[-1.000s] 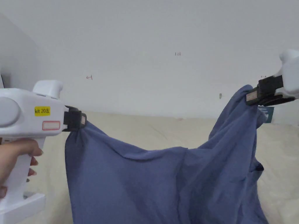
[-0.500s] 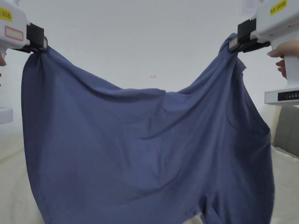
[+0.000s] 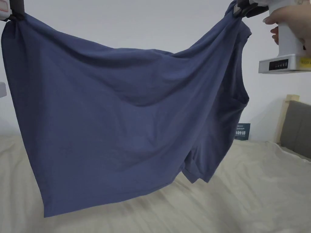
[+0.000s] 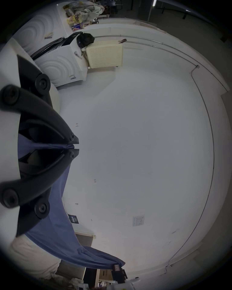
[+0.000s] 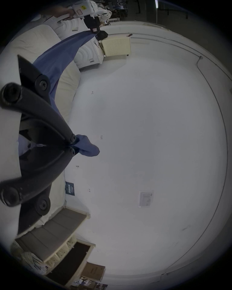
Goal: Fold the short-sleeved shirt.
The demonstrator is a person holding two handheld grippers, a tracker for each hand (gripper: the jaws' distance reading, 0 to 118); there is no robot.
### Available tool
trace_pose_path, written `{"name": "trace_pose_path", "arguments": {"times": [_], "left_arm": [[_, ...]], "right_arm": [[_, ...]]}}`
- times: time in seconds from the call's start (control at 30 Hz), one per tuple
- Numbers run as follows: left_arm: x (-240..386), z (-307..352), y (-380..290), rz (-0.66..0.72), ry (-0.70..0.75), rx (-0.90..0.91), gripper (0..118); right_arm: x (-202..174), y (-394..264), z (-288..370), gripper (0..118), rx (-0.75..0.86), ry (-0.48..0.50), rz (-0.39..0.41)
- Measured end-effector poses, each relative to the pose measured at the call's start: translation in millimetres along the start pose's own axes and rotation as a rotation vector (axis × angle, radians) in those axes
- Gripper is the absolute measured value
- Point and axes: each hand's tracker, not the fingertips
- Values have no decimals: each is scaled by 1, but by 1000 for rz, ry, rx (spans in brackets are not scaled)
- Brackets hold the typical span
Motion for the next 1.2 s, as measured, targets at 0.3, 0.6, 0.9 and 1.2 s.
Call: {"name": "trace_pose_path", "arguments": {"times": [0.3, 0.6, 0.9, 1.2], "left_arm": [[29, 27, -194, 66, -143, -280, 5], [42, 137, -375, 124, -230, -572, 5], [19, 269, -359, 156, -207, -431, 5], [10, 322, -322, 95, -212, -475, 5]], "right_arm": [[6, -227, -25, 0, -278, 52, -62], [10, -422, 74, 0, -467, 128, -102], [12, -443, 217, 0, -372, 176, -138], [12, -426, 284, 0, -405, 223, -154]]}}
